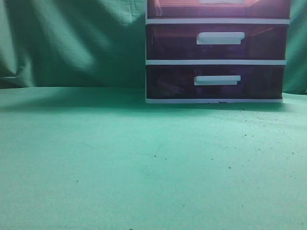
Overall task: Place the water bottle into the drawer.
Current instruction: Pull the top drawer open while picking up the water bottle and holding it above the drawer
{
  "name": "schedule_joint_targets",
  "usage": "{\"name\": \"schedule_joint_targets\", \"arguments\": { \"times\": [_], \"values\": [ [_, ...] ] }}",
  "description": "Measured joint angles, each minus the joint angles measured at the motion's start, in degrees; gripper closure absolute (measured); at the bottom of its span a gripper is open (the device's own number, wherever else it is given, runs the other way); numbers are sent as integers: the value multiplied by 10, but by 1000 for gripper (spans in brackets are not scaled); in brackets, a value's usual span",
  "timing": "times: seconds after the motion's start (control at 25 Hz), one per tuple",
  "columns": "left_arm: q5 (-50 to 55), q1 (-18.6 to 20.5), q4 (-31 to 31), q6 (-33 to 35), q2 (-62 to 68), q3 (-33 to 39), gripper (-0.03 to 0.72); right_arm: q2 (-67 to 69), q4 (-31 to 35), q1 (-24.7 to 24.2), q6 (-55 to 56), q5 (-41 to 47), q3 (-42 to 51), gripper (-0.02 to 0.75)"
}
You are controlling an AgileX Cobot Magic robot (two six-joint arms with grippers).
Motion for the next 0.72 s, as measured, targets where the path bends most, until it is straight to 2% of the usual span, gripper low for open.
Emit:
{"name": "schedule_joint_targets", "arguments": {
  "times": [0.08,0.16,0.28,0.52,0.6,0.72],
  "values": [
    [14,-11,-2,0,-10,0,372,0,3,0,-19,-94,0,689],
    [20,-17,-2,1,-12,0,372,2,7,0,-35,-144,-6,689],
    [20,-19,0,1,-12,0,372,51,9,0,-90,-119,-67,689],
    [20,-19,10,1,-12,0,372,212,9,0,-118,4,-229,689],
    [20,-19,11,1,-12,0,372,269,8,0,-133,10,-266,689],
    [20,-19,11,1,-12,0,372,357,8,0,-196,-33,-310,689]
  ]
}}
